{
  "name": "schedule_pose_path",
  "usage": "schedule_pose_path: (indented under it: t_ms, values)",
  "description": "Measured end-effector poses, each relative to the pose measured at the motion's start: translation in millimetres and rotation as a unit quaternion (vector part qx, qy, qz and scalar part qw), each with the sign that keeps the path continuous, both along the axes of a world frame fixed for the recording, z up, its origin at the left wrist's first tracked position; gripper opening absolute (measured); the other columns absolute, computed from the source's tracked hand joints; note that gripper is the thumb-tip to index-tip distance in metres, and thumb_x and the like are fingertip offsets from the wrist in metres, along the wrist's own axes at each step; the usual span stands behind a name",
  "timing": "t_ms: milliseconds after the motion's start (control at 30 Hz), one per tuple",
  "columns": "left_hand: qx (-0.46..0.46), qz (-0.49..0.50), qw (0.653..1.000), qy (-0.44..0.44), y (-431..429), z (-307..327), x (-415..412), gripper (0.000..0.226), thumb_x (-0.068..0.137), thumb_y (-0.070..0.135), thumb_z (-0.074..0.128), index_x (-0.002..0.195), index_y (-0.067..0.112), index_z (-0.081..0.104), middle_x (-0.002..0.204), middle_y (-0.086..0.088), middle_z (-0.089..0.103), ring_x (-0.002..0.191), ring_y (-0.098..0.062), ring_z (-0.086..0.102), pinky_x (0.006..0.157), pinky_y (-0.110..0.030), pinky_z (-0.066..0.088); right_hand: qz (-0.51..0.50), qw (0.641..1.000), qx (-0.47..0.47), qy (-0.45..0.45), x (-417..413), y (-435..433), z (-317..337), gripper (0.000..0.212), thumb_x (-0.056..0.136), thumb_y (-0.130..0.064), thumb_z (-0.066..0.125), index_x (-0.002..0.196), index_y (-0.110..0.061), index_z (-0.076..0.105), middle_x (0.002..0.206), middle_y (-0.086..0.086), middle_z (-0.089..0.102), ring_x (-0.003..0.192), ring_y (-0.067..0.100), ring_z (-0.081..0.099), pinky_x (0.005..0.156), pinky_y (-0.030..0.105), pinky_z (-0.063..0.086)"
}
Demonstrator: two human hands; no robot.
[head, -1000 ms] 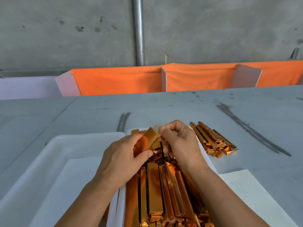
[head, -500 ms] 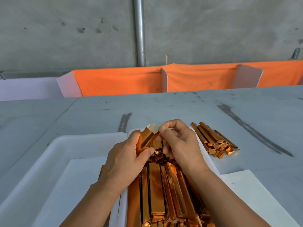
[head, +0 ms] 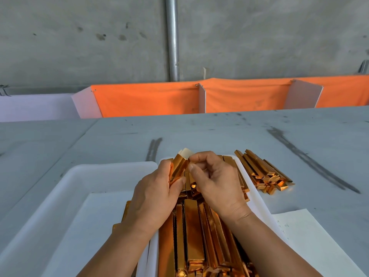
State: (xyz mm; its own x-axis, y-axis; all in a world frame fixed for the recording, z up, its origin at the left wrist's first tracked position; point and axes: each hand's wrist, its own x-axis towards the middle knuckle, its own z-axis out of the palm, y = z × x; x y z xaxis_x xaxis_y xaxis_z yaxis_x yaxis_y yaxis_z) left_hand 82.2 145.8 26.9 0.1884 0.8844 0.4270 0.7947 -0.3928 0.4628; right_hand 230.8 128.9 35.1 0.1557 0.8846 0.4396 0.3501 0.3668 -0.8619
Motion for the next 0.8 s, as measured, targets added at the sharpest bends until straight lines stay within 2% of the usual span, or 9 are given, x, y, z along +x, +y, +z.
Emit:
schedule_pose_path:
  t_ms: [167,267,367,433,533,600,633,700,800]
  values:
    - [0.018,-0.01,1.0,0.004,-0.6,-1.3,0.0,0.026,0.093,0.048,0.053,0.107,0.031,0.039,0.066,0.015,0.049,0.056,-0.003,0.053,0.051,-0.011,0.034,0.064,0.996,-0.027,0.056,1.1,-0.4,2.3,0.017,0.094,-0.009,0.062,0.099,-0.025,0.067,0.08,-0.008,0.071,0.06,0.007,0.063,0.059,0.023,0.054]
    - [0.029,-0.027,0.999,0.021,-2.8,-1.6,2.0,0.023,0.093,0.044,0.054,0.106,0.031,0.04,0.064,0.016,0.044,0.054,-0.002,0.048,0.049,-0.011,0.028,0.104,0.99,-0.058,0.074,3.7,0.7,3.9,0.023,0.092,-0.002,0.058,0.084,-0.023,0.064,0.064,0.001,0.067,0.054,0.011,0.058,0.051,0.019,0.047]
    - [0.031,-0.044,0.998,0.031,-5.2,-1.2,2.4,0.023,0.093,0.045,0.054,0.101,0.036,0.035,0.063,0.017,0.042,0.053,0.0,0.047,0.048,-0.01,0.027,0.115,0.988,-0.078,0.061,6.6,2.0,3.7,0.024,0.087,0.001,0.054,0.08,-0.02,0.061,0.057,-0.001,0.064,0.055,0.015,0.054,0.048,0.02,0.042]
    - [0.028,-0.053,0.998,0.029,-5.6,-1.6,1.8,0.024,0.093,0.045,0.054,0.1,0.038,0.033,0.064,0.018,0.042,0.054,0.0,0.047,0.048,-0.01,0.028,0.108,0.991,-0.071,0.044,8.1,2.5,3.5,0.019,0.086,-0.002,0.054,0.081,-0.019,0.062,0.058,-0.002,0.065,0.058,0.02,0.052,0.05,0.026,0.042]
    - [0.022,-0.06,0.998,0.01,-4.9,-2.0,1.2,0.023,0.092,0.046,0.054,0.106,0.035,0.04,0.066,0.018,0.046,0.056,-0.001,0.051,0.05,-0.009,0.03,0.073,0.996,-0.032,0.036,8.6,2.4,3.6,0.016,0.087,-0.012,0.056,0.082,-0.026,0.063,0.063,0.002,0.063,0.059,0.03,0.057,0.051,0.032,0.048]
    - [0.021,-0.061,0.998,0.004,-4.0,-2.3,0.7,0.025,0.092,0.047,0.054,0.109,0.033,0.043,0.067,0.016,0.049,0.058,-0.003,0.053,0.052,-0.01,0.032,0.055,0.998,-0.008,0.035,7.9,1.3,4.1,0.023,0.091,-0.009,0.059,0.088,-0.032,0.061,0.076,0.004,0.062,0.063,0.036,0.057,0.055,0.041,0.053]
    - [0.02,-0.062,0.998,0.002,-3.6,-2.3,0.5,0.025,0.092,0.047,0.054,0.11,0.032,0.043,0.068,0.014,0.051,0.059,-0.004,0.054,0.053,-0.01,0.033,0.052,0.998,-0.003,0.027,7.9,0.6,4.2,0.027,0.092,-0.008,0.06,0.094,-0.035,0.06,0.083,0.001,0.062,0.063,0.036,0.057,0.057,0.041,0.054]
    - [0.018,-0.063,0.998,-0.003,-3.1,-2.5,0.1,0.026,0.092,0.046,0.054,0.111,0.031,0.045,0.069,0.012,0.053,0.06,-0.005,0.056,0.054,-0.012,0.036,0.051,0.999,0.002,0.002,8.0,-0.7,4.8,0.037,0.093,-0.008,0.06,0.101,-0.044,0.059,0.087,-0.008,0.064,0.062,0.029,0.058,0.056,0.03,0.055]
    - [0.016,-0.06,0.998,-0.001,-2.4,-3.0,-0.1,0.025,0.092,0.047,0.054,0.109,0.031,0.043,0.069,0.012,0.053,0.059,-0.005,0.056,0.054,-0.012,0.036,0.043,0.999,0.01,-0.024,6.5,-2.3,7.6,0.041,0.094,-0.01,0.061,0.1,-0.05,0.06,0.087,-0.023,0.065,0.059,0.021,0.057,0.053,0.017,0.051]
